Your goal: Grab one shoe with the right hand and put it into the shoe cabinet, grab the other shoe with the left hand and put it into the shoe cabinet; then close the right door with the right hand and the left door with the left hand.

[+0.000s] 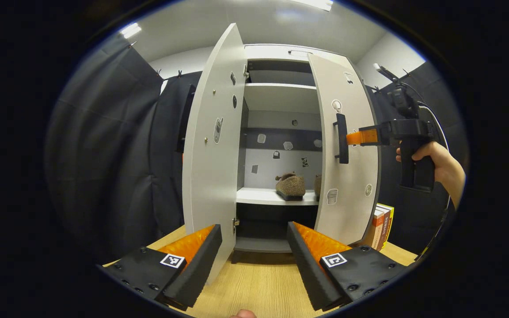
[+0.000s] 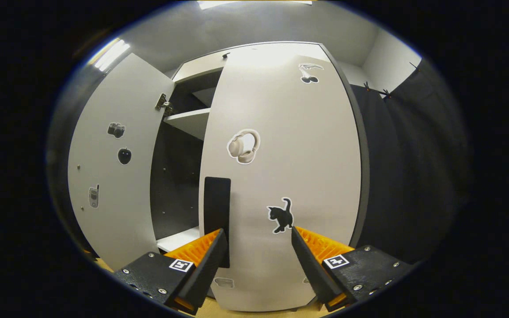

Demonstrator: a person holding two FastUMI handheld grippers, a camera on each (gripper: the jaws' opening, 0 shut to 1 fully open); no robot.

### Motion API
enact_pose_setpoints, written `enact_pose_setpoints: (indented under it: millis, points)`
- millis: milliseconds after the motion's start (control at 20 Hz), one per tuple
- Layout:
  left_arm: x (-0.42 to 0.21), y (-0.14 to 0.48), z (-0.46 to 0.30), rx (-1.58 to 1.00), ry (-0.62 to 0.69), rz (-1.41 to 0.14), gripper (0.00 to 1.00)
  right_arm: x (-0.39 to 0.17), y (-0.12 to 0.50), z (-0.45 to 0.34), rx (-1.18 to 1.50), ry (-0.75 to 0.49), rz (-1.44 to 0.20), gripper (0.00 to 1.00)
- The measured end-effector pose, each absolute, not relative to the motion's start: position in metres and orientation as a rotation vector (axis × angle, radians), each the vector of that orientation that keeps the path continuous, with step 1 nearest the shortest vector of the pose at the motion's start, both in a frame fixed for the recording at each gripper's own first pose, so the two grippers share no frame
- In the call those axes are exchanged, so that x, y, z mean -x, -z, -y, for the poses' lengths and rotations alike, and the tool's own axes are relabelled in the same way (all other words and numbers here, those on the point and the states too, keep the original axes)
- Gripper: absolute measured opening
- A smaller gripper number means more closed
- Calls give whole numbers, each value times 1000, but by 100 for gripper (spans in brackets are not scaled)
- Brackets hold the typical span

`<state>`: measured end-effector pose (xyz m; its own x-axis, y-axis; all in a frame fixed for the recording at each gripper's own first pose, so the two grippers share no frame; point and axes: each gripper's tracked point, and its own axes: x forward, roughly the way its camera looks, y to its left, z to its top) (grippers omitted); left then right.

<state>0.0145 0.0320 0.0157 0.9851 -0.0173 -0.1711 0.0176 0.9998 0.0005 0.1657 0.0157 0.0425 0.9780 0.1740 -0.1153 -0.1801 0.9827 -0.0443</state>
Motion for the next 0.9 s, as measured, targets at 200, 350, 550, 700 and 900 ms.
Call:
enact_pose_setpoints:
  millis: [200, 350, 550, 700, 900]
  points:
    - [-14, -17, -33, -3, 19, -169, 94, -168, -40, -18, 65, -157, -109, 92]
    - [-12, -20, -38, -4, 8, -164, 94, -167, -38, -18, 37, -151, -117, 92]
    - [-6, -28, -58, 29, -38, -162, 96, -164, -37, -14, 12, -140, -117, 92]
    - [-2, -42, -93, 27, -105, -144, 97, -152, -42, -9, -15, -142, -106, 92]
    - [-4, -58, -145, -15, -212, -124, 97, -122, -50, 8, -19, -123, -95, 92]
